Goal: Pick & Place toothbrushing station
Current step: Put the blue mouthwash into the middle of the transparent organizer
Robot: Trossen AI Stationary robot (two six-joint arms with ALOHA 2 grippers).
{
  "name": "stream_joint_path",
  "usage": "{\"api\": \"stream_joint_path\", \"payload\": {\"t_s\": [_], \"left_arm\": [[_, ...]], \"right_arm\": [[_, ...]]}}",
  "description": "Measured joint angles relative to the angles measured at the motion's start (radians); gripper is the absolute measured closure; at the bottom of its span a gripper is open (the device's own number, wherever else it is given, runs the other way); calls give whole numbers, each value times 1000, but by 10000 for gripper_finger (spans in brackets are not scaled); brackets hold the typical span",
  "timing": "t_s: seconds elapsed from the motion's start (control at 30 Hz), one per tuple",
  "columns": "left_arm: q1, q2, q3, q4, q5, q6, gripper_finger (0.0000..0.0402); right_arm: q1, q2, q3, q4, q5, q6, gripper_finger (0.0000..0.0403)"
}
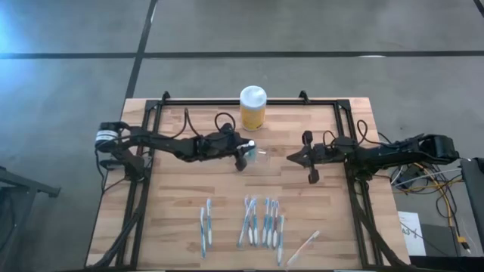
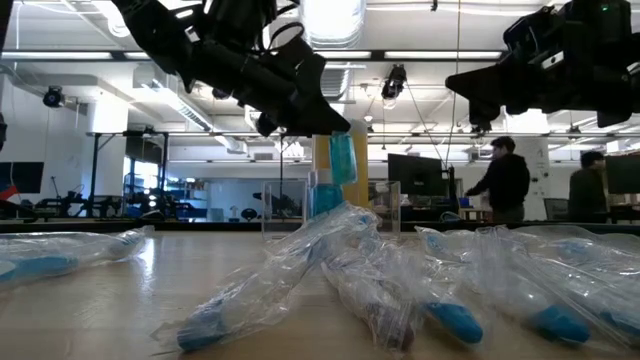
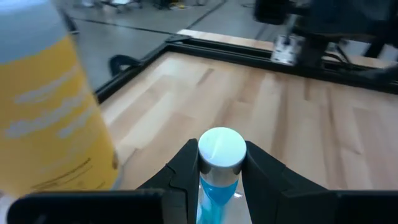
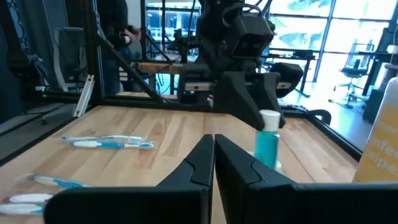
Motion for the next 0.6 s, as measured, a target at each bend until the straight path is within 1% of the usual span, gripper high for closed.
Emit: {"api": "stream_joint_path", "payload": {"t_s": [0.23, 0.33, 0.43, 0.6], "left_arm": [[-29, 3, 1, -17, -166, -130, 310], [-41, 4, 1, -21, -207, -152, 310], [-46, 9, 7, -29, -210, -141, 310], [-45, 26, 46, -70, -144, -21, 310]], "right_arm": [[0, -1, 1, -1, 0, 3, 394], [0, -1, 1, 0, 0, 2, 394], [0, -1, 1, 0, 0, 2, 394], [0, -1, 1, 0, 0, -6, 394]]}}
